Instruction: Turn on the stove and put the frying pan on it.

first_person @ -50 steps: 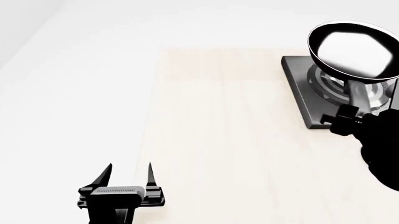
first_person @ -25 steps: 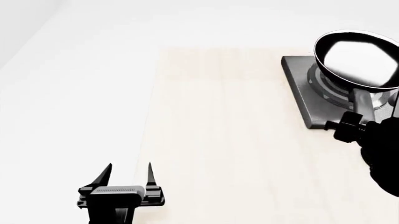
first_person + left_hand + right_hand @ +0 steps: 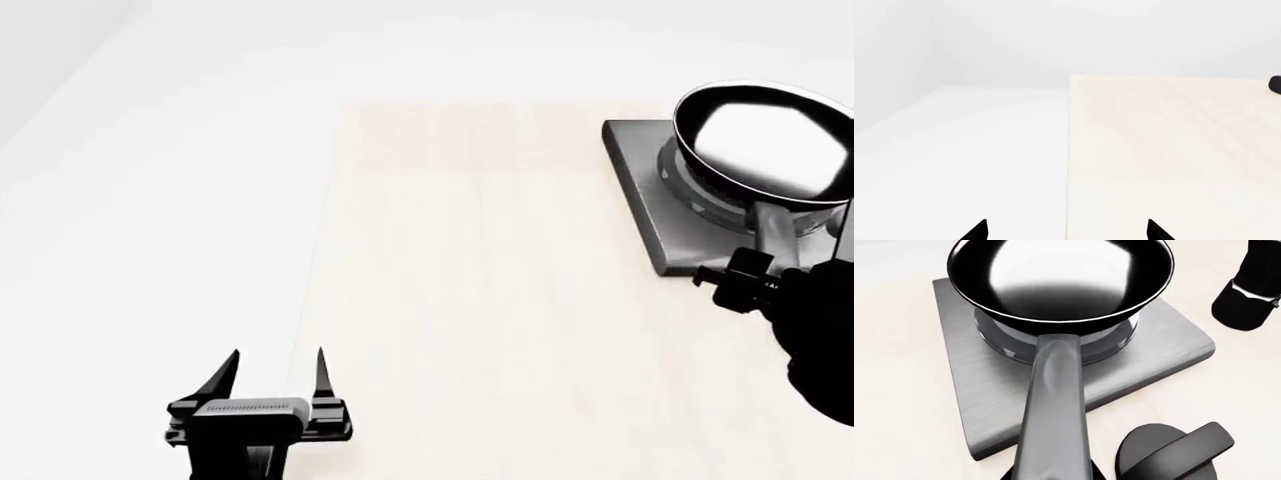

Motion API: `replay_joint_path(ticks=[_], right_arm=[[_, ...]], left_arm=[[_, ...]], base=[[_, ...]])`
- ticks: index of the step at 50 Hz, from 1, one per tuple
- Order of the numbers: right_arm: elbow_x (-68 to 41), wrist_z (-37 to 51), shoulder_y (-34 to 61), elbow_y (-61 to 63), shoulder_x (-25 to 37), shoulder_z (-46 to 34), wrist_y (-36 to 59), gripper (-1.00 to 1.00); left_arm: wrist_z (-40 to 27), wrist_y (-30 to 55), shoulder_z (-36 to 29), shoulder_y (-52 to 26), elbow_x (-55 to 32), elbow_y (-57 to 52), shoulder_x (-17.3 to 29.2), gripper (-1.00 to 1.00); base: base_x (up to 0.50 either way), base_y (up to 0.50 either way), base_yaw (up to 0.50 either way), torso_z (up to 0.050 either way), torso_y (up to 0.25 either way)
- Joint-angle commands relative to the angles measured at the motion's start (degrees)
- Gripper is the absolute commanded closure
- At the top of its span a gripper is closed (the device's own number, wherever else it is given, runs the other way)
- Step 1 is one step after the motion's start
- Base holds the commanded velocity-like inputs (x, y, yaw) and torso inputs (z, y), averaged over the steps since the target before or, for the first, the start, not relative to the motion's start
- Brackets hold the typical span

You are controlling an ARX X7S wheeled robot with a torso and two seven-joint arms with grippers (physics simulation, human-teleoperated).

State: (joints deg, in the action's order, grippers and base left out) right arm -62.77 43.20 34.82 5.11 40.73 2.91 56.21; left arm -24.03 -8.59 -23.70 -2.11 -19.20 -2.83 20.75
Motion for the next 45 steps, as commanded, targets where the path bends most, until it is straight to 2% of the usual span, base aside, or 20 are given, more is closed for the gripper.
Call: replay_joint_path(ticks=[1,35,36,45], right_arm=[[3.78,-0.89,1.79,-0.05,0.35,0.7,-0.64,1.0],[3.89,-1.15,0.31,-0.22,-0.18,0.68,-1.85,1.0],[3.65,-1.18,0.29,-0.25,-0.2,0.74,-1.7,-1.0],[2.93,-0.61,0.61,0.62,0.15,0.9,-0.9,-1.0]], left_arm=[[-0.04,-0.03,-0.1,-0.16,-0.12,0.18,0.0,-1.0],[-0.53,-0.09,-0.31,0.15,-0.28,-0.37,0.4,-1.0],[-0.54,-0.12,-0.33,0.16,-0.26,-0.36,0.4,-1.0],[-0.47,-0.14,-0.47,-0.28,-0.31,0.13,0.23,-1.0]], base=[[0.0,0.0,0.0,0.0,0.0],[0.0,0.0,0.0,0.001,0.002],[0.0,0.0,0.0,0.0,0.0],[0.0,0.0,0.0,0.0,0.0]])
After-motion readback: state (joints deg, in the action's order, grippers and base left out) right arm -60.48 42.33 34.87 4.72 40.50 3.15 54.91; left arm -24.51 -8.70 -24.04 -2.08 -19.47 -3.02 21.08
